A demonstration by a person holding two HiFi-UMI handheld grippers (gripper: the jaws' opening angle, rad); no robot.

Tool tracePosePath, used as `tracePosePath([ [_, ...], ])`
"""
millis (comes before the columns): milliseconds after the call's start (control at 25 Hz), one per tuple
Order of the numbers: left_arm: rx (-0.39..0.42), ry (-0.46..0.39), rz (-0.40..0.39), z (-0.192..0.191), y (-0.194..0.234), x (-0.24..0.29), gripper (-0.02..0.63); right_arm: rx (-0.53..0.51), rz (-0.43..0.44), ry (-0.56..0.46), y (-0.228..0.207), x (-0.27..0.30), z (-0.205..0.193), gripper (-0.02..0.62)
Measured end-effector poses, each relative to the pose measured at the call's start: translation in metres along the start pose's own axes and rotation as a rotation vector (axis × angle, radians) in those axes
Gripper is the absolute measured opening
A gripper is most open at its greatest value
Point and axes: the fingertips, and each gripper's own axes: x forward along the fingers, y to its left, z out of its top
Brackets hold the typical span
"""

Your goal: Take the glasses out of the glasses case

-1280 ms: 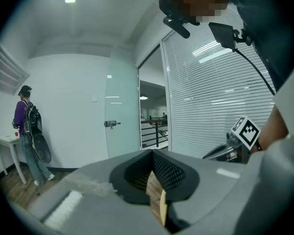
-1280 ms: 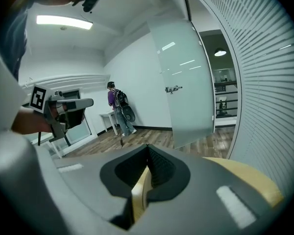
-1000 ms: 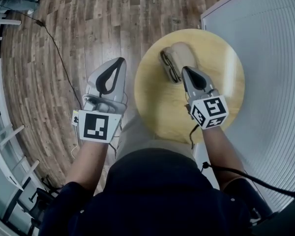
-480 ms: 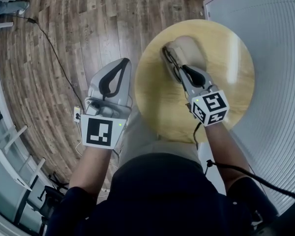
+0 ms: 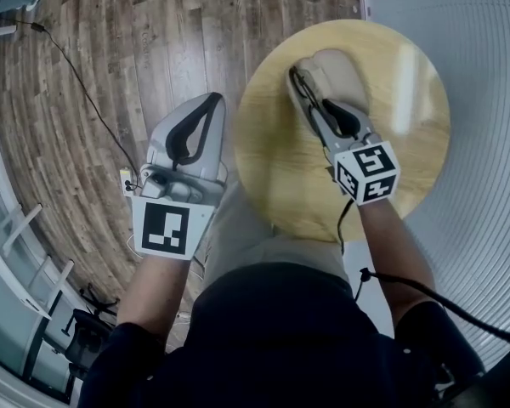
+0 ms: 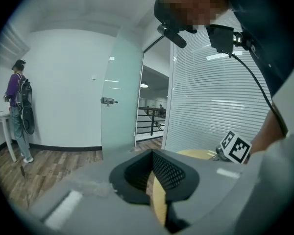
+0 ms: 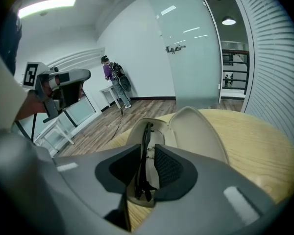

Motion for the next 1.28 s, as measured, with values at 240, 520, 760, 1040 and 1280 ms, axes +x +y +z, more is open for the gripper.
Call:
tracePosePath([
  [240, -0.011, 0.007, 0.029, -0.005, 0.009, -0.016, 0.006, -0.021, 0.009, 0.047, 0.009, 0.004, -0.006, 0.097],
  [520, -0.013, 0.017, 0.041, -0.008, 0.012, -0.023, 0.006, -0.029, 0.005, 0.083, 0.007, 0.009, -0.012, 0.094],
  [760, -0.004, 0.012, 0.05, -0.002, 0.02, -0.028, 0.006, -0.022, 0.026, 0.094, 0.016, 0.013, -0.009, 0.035],
  [1040, 0.003, -0.01, 0.044, 0.01, 0.015, -0.03, 0.006, -0.028, 0.036, 0.103, 0.013, 0.005, -0.005, 0.035],
  [1280, 0.006, 0.001, 0.038, 0.006, 0.014, -0.036, 0.006, -0.028, 0.029, 0.092, 0.016, -0.006, -0.001, 0.034],
])
